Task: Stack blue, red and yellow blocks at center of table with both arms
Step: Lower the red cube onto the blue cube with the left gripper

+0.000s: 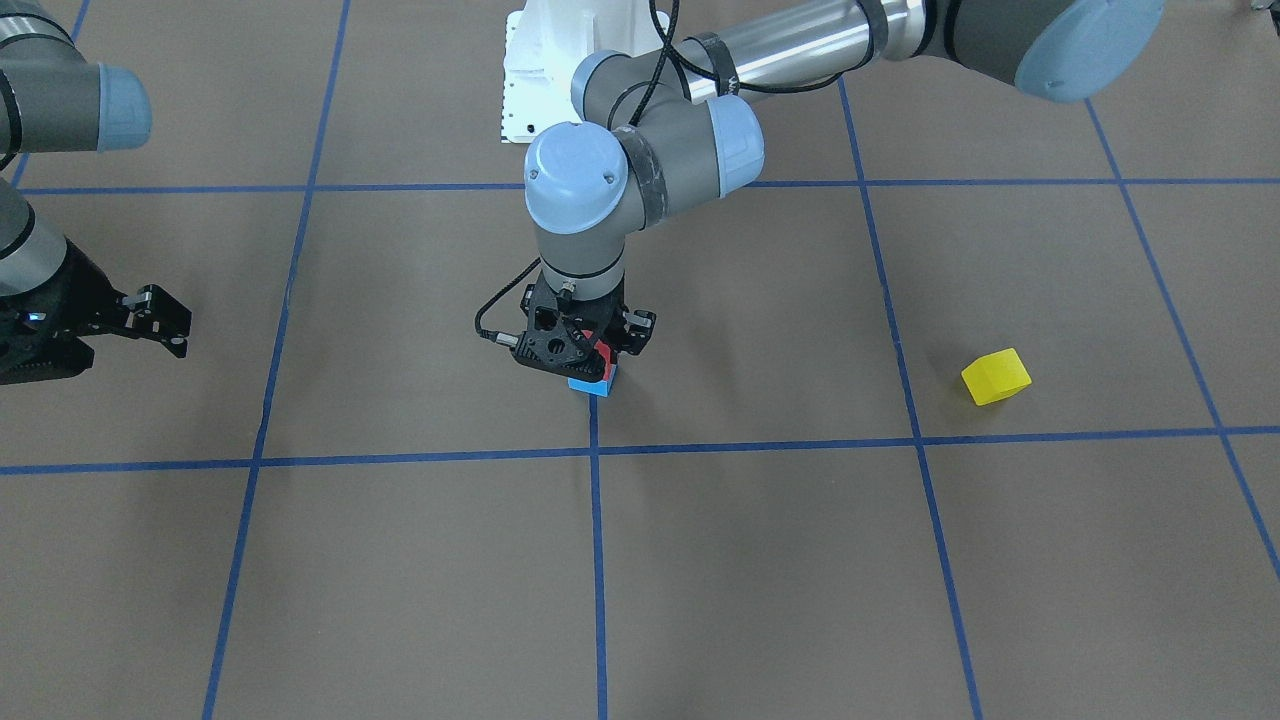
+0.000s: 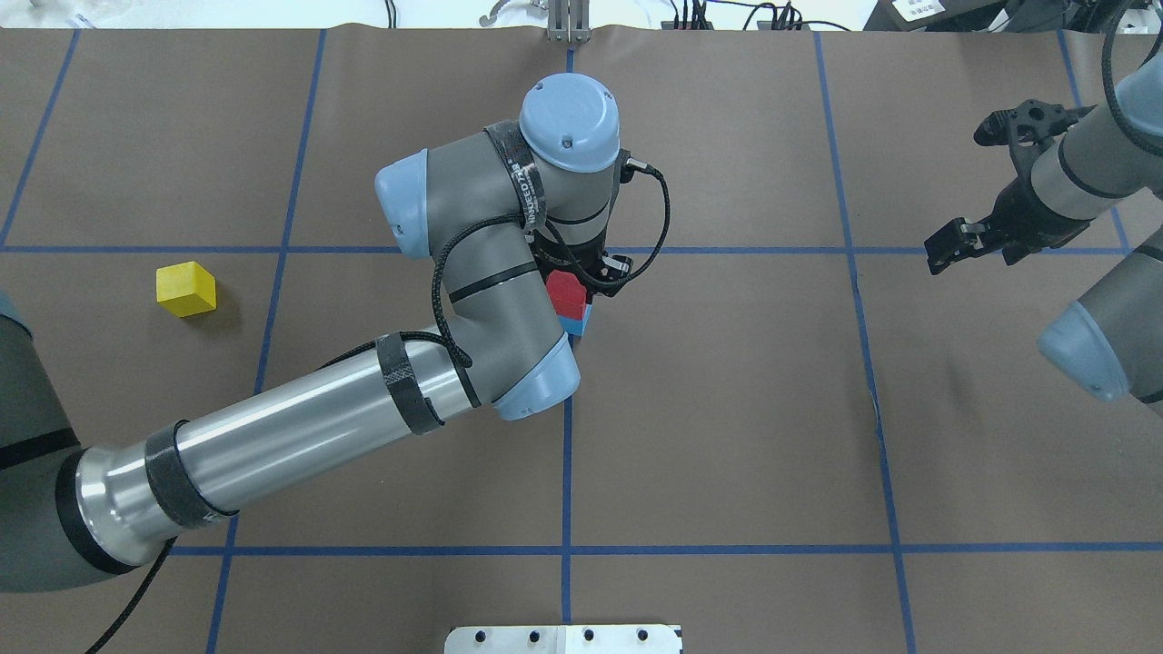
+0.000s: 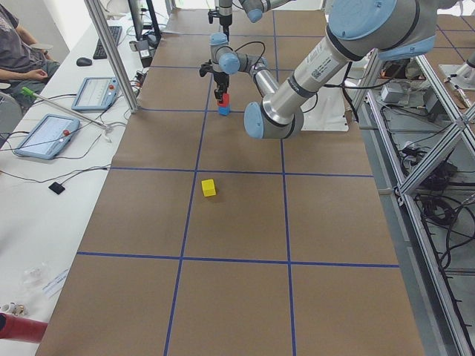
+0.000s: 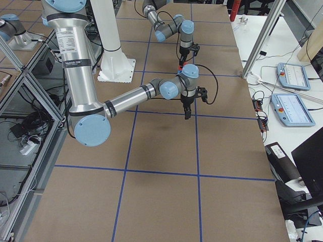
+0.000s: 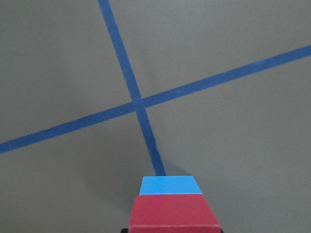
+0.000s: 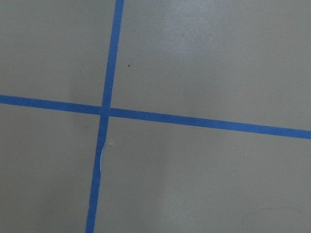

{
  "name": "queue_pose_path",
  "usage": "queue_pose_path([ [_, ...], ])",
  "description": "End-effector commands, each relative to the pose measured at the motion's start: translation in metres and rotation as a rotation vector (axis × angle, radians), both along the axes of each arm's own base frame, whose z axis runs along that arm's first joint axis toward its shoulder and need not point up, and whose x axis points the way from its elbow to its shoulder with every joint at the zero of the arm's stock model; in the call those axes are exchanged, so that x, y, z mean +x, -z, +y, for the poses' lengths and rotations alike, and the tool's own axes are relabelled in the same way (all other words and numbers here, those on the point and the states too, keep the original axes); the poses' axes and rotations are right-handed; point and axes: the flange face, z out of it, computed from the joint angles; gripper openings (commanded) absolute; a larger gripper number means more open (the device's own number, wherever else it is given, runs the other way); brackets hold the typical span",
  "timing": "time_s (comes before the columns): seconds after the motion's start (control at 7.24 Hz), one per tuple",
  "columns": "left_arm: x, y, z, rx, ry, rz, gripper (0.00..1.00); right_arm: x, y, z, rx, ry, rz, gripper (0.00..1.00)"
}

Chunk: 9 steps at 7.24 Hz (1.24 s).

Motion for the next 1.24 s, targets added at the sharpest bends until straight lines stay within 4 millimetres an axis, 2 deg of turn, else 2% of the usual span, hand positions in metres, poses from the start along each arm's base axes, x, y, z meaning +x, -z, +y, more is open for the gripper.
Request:
queue_pose_path([
  [0.0,0.0003,-0.0006,-0.0002,-0.001,0.000,-0.001,0.00,-0.0001,-0.0001,0.0000,0.000,0.000,0.000,1.00],
  [0.14,0.0013,-0.0026,-0.0009,-0.003,0.000,-0.005,0.09,-0.0001,-0.0001,0.0000,0.000,0.000,0.000,1.00],
  [0.28,0.0013,-0.0026,-0.0009,-0.004,0.001,-0.005,0.34,-0.0001,-0.0001,0.0000,0.000,0.000,0.000,1.00],
  [0.41,0.0021,-0.0026,0.0000,-0.005,0.001,-0.005,0.52,-0.0001,-0.0001,0.0000,0.000,0.000,0.000,1.00],
  [1.1,0.0018,0.0022,-0.0001,-0.002,0.005,-0.001,0.57,-0.0003,0.0008,-0.0004,0.003,0.002,0.000,1.00],
])
